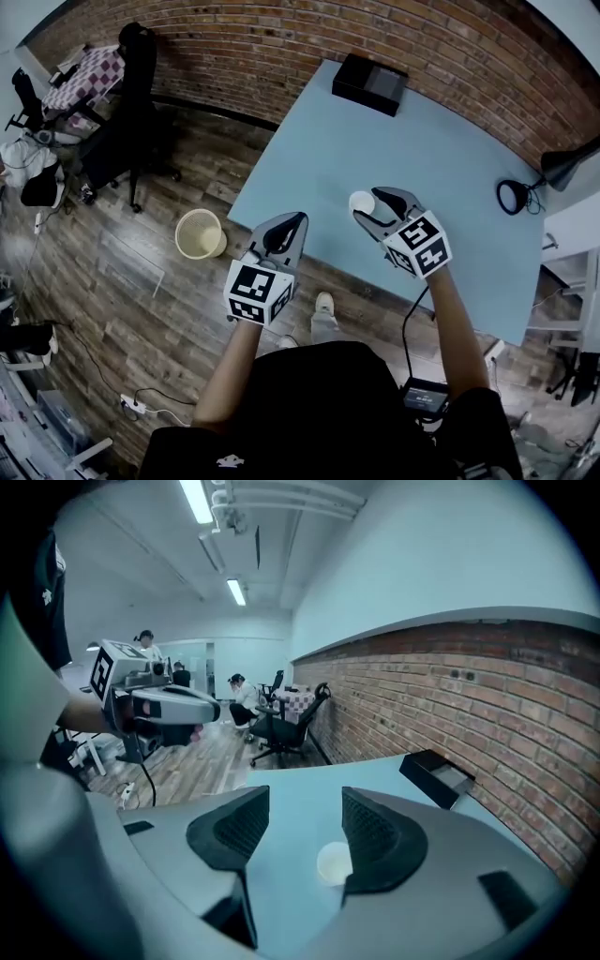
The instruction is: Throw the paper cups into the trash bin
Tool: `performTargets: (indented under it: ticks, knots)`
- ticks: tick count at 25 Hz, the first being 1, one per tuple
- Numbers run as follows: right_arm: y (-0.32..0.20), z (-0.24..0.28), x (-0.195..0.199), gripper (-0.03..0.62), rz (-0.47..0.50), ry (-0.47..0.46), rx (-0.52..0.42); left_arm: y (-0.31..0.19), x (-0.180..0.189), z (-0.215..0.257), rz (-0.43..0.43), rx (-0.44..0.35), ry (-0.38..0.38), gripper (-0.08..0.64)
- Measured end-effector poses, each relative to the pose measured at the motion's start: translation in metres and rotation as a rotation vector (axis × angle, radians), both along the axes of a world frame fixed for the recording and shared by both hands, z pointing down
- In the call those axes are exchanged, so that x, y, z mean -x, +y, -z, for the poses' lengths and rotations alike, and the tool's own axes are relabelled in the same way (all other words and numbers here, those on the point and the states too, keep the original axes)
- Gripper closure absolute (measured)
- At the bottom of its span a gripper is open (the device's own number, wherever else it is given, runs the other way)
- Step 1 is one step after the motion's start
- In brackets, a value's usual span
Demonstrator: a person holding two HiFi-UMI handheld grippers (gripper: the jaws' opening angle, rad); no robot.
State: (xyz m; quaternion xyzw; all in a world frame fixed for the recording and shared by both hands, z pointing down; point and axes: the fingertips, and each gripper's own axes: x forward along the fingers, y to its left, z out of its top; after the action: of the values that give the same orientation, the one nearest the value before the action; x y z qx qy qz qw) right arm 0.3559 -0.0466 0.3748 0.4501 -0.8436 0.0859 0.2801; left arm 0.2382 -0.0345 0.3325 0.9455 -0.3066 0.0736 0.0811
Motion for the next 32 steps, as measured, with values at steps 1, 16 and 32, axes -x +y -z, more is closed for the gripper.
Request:
performTargets:
  ticks: [1,16,32]
  knots:
    - [-0.003,-0.007,-0.003,0.363,0.006,0.017,0.014,-0.002,-0.002,-0.003,0.000,0.008,0.000,0.551]
    - [-0.027,-0.114,-0.038,0.161,0.110,0.293,0.296,-0.023,-0.011,-0.038,0.069,0.131,0.034,0.551]
    - [-0.048,-0.193,-0.045,0.048,0.182,0.401,0.425,-0.034,0.000,-0.068,0.138,0.190,-0.010,0.551]
